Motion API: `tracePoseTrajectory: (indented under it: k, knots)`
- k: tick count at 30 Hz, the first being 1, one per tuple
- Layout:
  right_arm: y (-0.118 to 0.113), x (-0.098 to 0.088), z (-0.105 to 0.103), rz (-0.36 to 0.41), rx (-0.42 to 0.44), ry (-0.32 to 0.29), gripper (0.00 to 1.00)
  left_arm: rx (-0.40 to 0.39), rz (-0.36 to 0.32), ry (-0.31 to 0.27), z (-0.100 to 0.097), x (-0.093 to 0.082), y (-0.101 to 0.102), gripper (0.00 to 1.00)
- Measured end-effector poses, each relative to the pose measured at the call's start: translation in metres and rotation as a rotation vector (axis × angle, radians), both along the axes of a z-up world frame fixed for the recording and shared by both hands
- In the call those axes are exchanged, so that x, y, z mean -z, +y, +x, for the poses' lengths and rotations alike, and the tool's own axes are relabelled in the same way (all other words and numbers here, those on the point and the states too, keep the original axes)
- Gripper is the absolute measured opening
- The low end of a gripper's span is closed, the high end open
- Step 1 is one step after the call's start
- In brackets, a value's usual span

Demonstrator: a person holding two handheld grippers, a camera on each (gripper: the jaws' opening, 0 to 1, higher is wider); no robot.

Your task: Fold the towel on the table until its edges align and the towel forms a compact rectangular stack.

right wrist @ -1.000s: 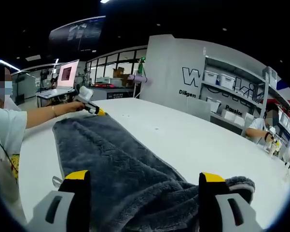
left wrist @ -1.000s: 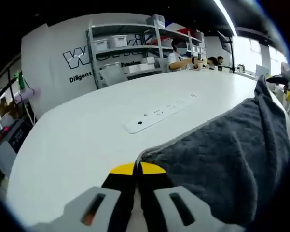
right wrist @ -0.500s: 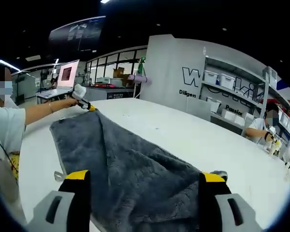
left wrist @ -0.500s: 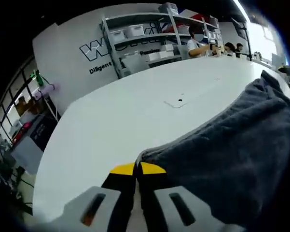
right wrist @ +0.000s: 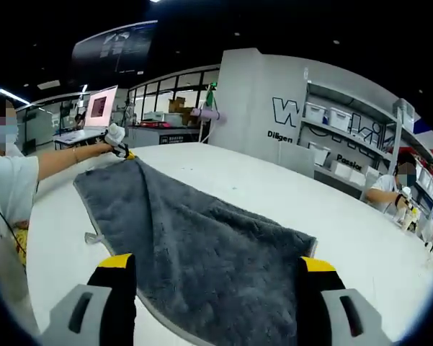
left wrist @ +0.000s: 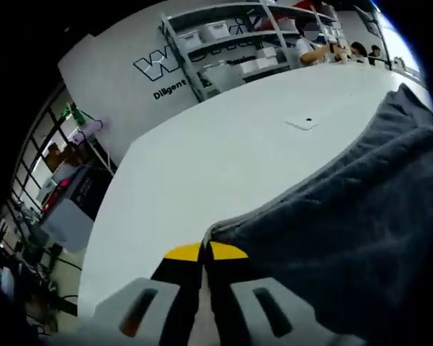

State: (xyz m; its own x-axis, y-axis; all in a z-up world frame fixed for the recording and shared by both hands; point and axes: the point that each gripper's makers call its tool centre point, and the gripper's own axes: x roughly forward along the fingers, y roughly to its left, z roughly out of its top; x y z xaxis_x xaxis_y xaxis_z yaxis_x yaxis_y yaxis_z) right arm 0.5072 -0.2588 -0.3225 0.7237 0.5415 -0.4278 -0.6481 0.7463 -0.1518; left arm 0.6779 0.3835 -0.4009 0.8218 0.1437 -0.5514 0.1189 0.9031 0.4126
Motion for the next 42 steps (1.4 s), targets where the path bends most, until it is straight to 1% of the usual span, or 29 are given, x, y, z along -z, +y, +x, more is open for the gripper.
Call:
tracePoseTrajectory:
  k: [2,4,5,6,7,8,9,11,12,13,15,16,17,18,19,22,24,28,30,35,36,40,41,42]
  knots:
    - [0.000,0.001,0.000,-0.003,-0.001,0.003,0.96,0.000,0.000,0.000,0.000,0.000,0.000,0.04]
    - [0.000,0.002,-0.001,-0.004,-0.001,0.005,0.96,-0.008,-0.029,-0.009,-0.003,0.002,-0.002,0.06]
    - [0.000,0.002,0.000,-0.004,-0.001,0.006,0.96,-0.007,-0.046,-0.024,-0.003,-0.001,-0.004,0.08]
    - [0.000,0.002,0.000,-0.004,0.000,0.007,0.96,-0.007,-0.052,-0.032,-0.003,-0.002,-0.005,0.12]
    - [0.000,0.002,0.000,-0.003,0.000,0.008,0.96,0.001,-0.080,-0.068,-0.002,-0.010,-0.008,0.21]
    - [0.000,0.003,0.000,-0.002,0.001,0.010,0.96,0.009,-0.108,-0.103,-0.002,-0.017,-0.011,0.26]
    - [-0.001,0.003,0.001,-0.002,0.001,0.011,0.96,0.017,-0.137,-0.139,-0.001,-0.024,-0.014,0.28]
    - [-0.002,0.003,0.002,-0.002,0.003,0.012,0.96,0.038,-0.126,-0.169,-0.007,-0.040,-0.017,0.32]
    - [-0.002,0.003,0.002,-0.002,0.003,0.012,0.96,0.042,-0.123,-0.176,-0.007,-0.042,-0.017,0.36]
    - [-0.002,0.003,0.002,0.000,0.003,0.013,0.96,0.059,-0.140,-0.194,-0.012,-0.050,-0.023,0.43]
    - [-0.002,0.002,0.002,0.004,0.002,0.014,0.96,0.092,-0.176,-0.229,-0.020,-0.065,-0.033,0.53]
    - [-0.002,0.003,0.002,0.005,0.002,0.015,0.96,0.117,-0.205,-0.227,-0.028,-0.070,-0.041,0.60]
    - [-0.002,0.003,0.003,0.006,0.002,0.016,0.96,0.126,-0.210,-0.234,-0.035,-0.074,-0.045,0.64]
    - [-0.001,0.004,0.002,0.006,0.003,0.017,0.96,0.129,-0.210,-0.237,-0.037,-0.075,-0.046,0.68]
    - [-0.002,0.004,0.003,0.008,0.002,0.020,0.96,0.146,-0.212,-0.237,-0.045,-0.077,-0.051,0.73]
    - [-0.002,0.006,0.004,0.014,0.002,0.029,0.96,0.195,-0.215,-0.239,-0.072,-0.083,-0.066,0.83]
    - [-0.002,0.007,0.004,0.016,0.001,0.034,0.96,0.214,-0.226,-0.234,-0.086,-0.082,-0.073,0.90]
    - [-0.004,0.011,0.005,0.013,0.000,0.047,0.97,0.263,-0.256,-0.234,-0.120,-0.080,-0.094,0.96]
    - [-0.005,0.011,0.006,0.013,0.001,0.050,0.97,0.288,-0.268,-0.227,-0.132,-0.078,-0.105,0.99]
    - [-0.008,0.015,0.006,0.011,0.005,0.062,0.98,0.362,-0.234,-0.194,-0.171,-0.063,-0.133,1.00]
    - [-0.009,0.016,0.005,0.010,0.008,0.065,0.98,0.369,-0.239,-0.183,-0.177,-0.059,-0.136,1.00]
    - [-0.014,0.021,0.001,-0.010,0.012,0.070,0.99,0.401,-0.266,-0.166,-0.192,-0.052,-0.146,0.99]
    - [-0.016,0.022,-0.001,-0.020,0.013,0.069,0.99,0.414,-0.274,-0.152,-0.205,-0.046,-0.152,0.99]
    - [-0.018,0.023,-0.003,-0.027,0.010,0.069,0.99,0.417,-0.272,-0.153,-0.209,-0.045,-0.153,0.99]
